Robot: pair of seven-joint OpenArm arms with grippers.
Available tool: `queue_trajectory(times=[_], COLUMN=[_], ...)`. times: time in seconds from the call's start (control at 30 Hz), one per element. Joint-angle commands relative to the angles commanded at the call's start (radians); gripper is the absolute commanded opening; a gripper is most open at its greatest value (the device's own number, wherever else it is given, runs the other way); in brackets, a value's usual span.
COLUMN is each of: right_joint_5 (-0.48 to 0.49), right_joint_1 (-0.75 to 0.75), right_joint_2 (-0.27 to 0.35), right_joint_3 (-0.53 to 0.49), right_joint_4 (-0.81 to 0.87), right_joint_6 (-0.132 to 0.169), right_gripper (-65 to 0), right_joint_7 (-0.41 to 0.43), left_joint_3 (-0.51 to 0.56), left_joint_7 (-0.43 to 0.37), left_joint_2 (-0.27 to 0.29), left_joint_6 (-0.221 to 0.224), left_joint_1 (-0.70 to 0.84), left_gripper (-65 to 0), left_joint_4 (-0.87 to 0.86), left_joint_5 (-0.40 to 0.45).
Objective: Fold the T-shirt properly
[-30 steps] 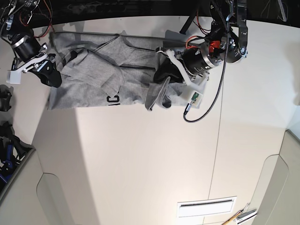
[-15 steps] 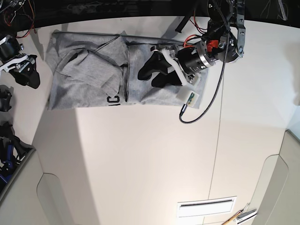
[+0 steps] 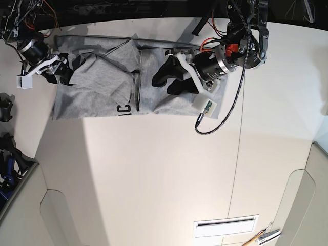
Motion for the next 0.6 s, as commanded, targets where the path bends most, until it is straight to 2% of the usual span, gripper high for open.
queue_trajectory(times=[0.2, 0.23, 0.33, 0.37, 0.4, 0.5, 0.6], right_joint_5=[0.000, 0.000, 0.001, 0.002, 0.003, 0.003, 0.003], right_joint_1=[0.000, 0.000, 0.000, 0.000, 0.000, 0.000, 0.000], right_joint_2=[0.000, 0.000, 0.000, 0.000, 0.000, 0.000, 0.001], right_joint_3=[-0.019, -0.019, -0.019, -0.019, -0.018, -0.002, 0.051], right_joint_4=[0.000, 0.000, 0.000, 0.000, 0.001, 0.009, 0.046], right_joint_6=[0.000, 0.000, 0.000, 0.000, 0.000, 0.000, 0.000], right_gripper=[-26.4, -31.2, -56.6, -62.7, -65.0, -65.0, -65.0], right_joint_7=[0.000, 0.000, 0.005, 0.014, 0.024, 0.045, 0.045], left_joint_3=[-0.002, -0.002, -0.002, -0.004, -0.008, -0.067, -0.180], left_joint_7=[-0.004, -0.004, -0.004, -0.004, -0.004, -0.003, 0.004], left_joint_2=[0.000, 0.000, -0.001, -0.002, -0.005, -0.005, -0.006], left_joint_6=[0.000, 0.000, 0.000, 0.000, 0.000, 0.000, 0.000], left_joint_1=[-0.001, -0.001, -0.001, -0.001, -0.001, -0.001, -0.001], left_gripper=[-27.5, -27.6, -27.6, -27.6, -27.6, -27.6, -27.6], left_joint_4=[0.000, 0.000, 0.000, 0.000, 0.000, 0.000, 0.000], left_joint_5=[0.000, 0.000, 0.000, 0.000, 0.000, 0.000, -0.001])
